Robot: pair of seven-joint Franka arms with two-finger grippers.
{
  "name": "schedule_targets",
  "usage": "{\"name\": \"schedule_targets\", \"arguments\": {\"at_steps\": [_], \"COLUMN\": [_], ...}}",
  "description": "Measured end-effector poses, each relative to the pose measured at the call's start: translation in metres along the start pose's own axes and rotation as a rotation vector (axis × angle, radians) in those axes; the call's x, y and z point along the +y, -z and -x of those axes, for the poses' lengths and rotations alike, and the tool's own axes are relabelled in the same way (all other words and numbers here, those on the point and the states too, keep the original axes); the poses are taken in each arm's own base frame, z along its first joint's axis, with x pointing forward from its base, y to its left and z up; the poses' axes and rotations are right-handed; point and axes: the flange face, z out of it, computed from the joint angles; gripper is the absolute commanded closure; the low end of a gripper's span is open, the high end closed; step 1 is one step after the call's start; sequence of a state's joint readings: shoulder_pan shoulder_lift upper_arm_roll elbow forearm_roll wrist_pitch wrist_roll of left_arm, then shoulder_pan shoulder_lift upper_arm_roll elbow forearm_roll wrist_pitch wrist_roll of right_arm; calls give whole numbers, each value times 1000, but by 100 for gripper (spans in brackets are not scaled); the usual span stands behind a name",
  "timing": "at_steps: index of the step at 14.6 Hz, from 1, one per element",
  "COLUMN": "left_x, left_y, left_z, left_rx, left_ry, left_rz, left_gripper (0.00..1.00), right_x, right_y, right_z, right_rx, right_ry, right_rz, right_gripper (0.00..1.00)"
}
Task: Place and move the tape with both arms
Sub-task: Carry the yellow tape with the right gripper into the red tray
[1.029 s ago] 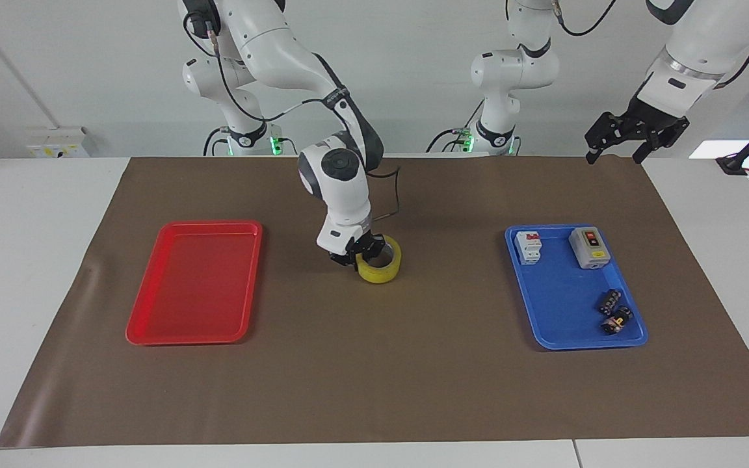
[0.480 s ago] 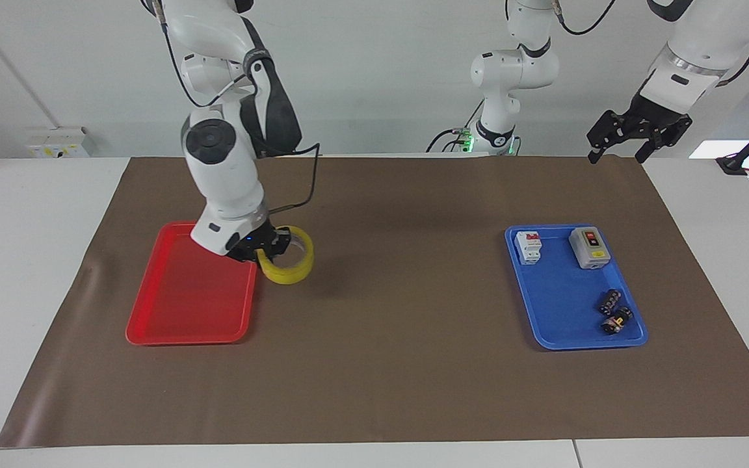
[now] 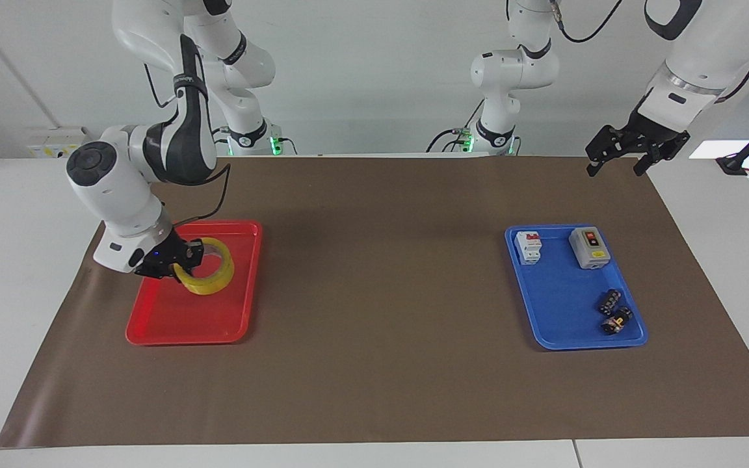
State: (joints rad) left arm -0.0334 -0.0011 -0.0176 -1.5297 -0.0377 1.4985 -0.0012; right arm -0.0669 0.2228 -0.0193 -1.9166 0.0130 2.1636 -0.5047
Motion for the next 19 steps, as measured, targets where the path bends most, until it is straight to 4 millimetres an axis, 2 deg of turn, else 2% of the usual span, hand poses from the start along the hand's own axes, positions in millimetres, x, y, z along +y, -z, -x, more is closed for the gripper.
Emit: {"name": "schedule_targets", "arguments": {"at_steps": [2, 6, 15, 16, 17, 18, 19], "left_x": [0, 0, 0, 0, 0, 0, 0], "left_y": [-6, -11, -14, -14, -14, -14, -14], "left_z": [1, 4, 5, 5, 5, 5, 6], "left_rx": [-4, 4, 17, 17, 17, 17, 17], "left_ry": [-1, -1, -3, -3, -3, -3, -3], "left_rz": [0, 0, -1, -1, -1, -1, -2], "left_gripper": [0, 0, 0, 0, 0, 0, 0], "right_x": [2, -3, -4, -3, -2, -2, -2], "right_y": [-20, -42, -58, -60, -62, -62, -62], "right_z": [18, 38, 54, 56, 57, 57, 57], "right_rx": [10, 30, 56, 54, 53, 53, 55], "right_ry": [0, -9, -22, -26, -27, -27, -27], "right_rz": [6, 18, 35, 34, 33, 34, 35], "right_gripper": [100, 100, 100, 70, 28, 0, 0]}}
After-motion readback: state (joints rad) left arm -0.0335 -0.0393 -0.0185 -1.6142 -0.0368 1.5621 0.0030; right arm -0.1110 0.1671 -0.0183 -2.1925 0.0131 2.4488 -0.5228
